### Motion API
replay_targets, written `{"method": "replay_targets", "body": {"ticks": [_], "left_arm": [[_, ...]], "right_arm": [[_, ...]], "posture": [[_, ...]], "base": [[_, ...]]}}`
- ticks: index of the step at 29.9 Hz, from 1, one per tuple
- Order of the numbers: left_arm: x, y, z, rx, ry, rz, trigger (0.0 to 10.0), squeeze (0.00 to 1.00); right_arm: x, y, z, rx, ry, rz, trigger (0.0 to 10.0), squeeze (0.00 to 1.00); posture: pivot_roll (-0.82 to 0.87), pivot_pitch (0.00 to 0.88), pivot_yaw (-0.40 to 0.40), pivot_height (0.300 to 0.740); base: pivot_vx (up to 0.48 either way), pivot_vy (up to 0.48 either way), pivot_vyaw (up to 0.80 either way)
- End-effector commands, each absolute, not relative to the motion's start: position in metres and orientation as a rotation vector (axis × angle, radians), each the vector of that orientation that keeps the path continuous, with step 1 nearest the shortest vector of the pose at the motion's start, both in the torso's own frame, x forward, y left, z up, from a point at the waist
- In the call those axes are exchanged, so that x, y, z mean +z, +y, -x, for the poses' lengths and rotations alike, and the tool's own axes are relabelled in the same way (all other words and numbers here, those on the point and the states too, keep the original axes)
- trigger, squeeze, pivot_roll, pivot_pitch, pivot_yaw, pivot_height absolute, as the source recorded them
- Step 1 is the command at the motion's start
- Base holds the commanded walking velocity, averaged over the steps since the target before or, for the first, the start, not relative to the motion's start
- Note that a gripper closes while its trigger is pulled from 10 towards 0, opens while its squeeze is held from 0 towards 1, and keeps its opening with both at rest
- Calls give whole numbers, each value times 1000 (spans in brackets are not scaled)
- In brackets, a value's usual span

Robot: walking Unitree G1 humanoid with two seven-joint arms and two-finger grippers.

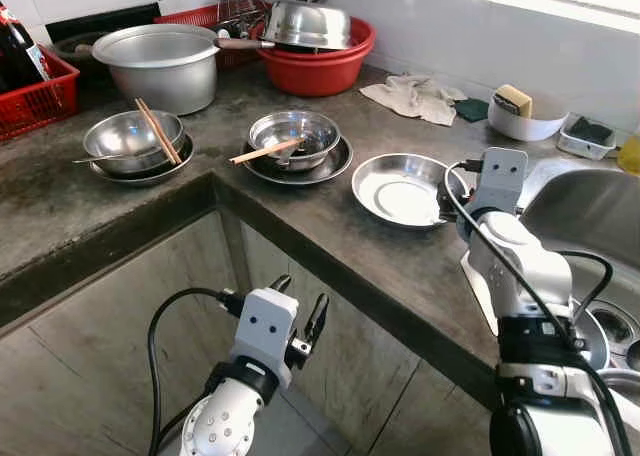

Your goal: Kitchen organization

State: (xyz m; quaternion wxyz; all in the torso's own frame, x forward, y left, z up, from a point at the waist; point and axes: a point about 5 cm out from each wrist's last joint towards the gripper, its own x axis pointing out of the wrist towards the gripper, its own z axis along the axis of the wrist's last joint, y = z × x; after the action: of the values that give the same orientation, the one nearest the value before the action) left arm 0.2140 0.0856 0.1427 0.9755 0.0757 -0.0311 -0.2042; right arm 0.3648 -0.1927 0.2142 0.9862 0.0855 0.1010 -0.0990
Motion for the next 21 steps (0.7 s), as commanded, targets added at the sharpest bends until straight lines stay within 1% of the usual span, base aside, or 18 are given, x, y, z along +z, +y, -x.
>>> {"method": "replay_targets", "body": {"ticks": [1,11,12,13,14,15,21], "left_arm": [[144,85,-213,-410,-62,-149,10000,0],[144,86,-214,-403,-63,-152,10000,0],[144,86,-214,-403,-63,-153,10000,0],[144,86,-214,-403,-63,-154,10000,0],[144,86,-214,-402,-63,-154,10000,0],[144,86,-214,-402,-63,-154,10000,0],[144,86,-214,-400,-62,-155,10000,0]], "right_arm": [[217,-195,-367,-188,226,-193,10000,0],[211,-194,-370,-126,376,-208,10000,0],[210,-193,-370,-118,397,-206,4824,0],[209,-193,-370,-116,402,-202,4824,0],[209,-193,-370,-116,405,-206,1020,0],[209,-193,-371,-113,407,-212,0,0],[211,-193,-372,-116,405,-230,0,0]], "posture": [[167,128,-36,740],[166,126,-38,740],[167,126,-39,740],[167,126,-39,740],[166,127,-38,740],[166,127,-38,740],[166,127,-36,740]], "base": [[0,0,0],[0,0,0],[0,0,0],[0,0,0],[0,0,0],[0,0,0],[0,0,0]]}}
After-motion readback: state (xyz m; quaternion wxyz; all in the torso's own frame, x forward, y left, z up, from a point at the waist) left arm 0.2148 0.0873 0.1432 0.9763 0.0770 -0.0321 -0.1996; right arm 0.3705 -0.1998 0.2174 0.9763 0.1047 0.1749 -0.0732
